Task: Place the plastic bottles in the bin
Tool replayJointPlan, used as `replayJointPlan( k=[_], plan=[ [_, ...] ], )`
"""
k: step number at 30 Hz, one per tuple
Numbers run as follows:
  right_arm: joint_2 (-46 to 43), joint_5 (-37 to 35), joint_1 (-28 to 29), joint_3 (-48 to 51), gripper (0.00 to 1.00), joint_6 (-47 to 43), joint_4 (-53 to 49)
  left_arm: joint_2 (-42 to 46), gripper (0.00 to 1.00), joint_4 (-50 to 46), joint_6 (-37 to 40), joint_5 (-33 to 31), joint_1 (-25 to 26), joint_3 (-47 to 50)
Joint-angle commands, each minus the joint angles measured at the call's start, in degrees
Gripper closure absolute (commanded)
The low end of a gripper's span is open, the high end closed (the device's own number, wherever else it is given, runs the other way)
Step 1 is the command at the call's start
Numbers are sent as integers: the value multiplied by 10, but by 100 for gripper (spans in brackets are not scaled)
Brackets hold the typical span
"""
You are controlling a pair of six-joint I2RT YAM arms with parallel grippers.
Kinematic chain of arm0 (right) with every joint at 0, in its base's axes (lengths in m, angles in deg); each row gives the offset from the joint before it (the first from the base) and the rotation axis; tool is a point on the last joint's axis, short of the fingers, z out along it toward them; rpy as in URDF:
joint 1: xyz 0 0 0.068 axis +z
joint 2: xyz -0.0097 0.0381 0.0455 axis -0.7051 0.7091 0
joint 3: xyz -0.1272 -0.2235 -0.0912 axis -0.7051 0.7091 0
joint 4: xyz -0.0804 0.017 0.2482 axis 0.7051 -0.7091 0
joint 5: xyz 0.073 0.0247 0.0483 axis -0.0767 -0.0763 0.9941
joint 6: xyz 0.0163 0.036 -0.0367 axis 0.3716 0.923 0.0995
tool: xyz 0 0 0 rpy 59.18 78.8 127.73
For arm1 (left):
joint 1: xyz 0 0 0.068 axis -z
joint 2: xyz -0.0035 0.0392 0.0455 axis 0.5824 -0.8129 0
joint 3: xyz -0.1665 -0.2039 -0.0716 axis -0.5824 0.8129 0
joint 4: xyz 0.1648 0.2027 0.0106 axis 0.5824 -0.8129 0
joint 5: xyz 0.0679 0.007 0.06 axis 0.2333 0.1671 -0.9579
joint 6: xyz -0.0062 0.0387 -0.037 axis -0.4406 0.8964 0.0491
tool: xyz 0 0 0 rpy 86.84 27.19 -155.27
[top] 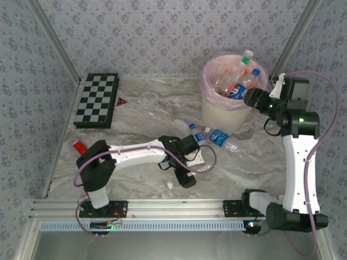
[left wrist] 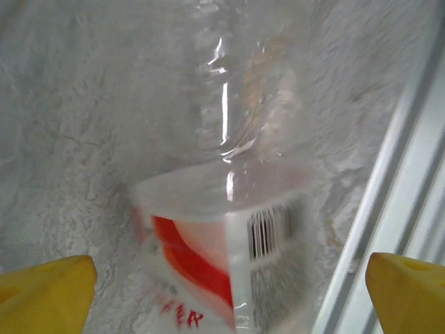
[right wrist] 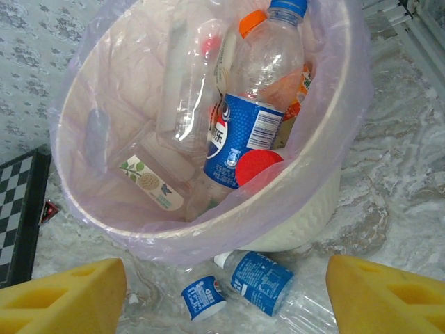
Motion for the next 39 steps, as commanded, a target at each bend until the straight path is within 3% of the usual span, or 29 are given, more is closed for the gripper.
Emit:
replayJointPlan(
  k=[1,13,21,24,27,30,35,39],
  plan=[
    [-17,32,-3,5,22,25,8,-20,3,-46,19,-47,10,-17],
    [-26,61,-3,2,23,39,20,-19,37,-26,-5,-78,10,-13],
    [-20,95,6,-5,24,56,45,24,48,-32,-13,-91,-5,-1],
    [-21,141,17,-3,24,56,68,73,52,-22,-27,-95,-38,22],
    [-13,237,35,2,25,65,107,147,53,36,-62,-75,-94,60],
    [1,288,79,-7,25,59,121,224,58,119,-117,-31,-152,95],
    [23,229,188,-4,23,63,149,313,62,295,-197,-9,-191,149],
    [61,167,275,-2,12,60,183,319,62,336,-226,2,-192,138]
  ],
)
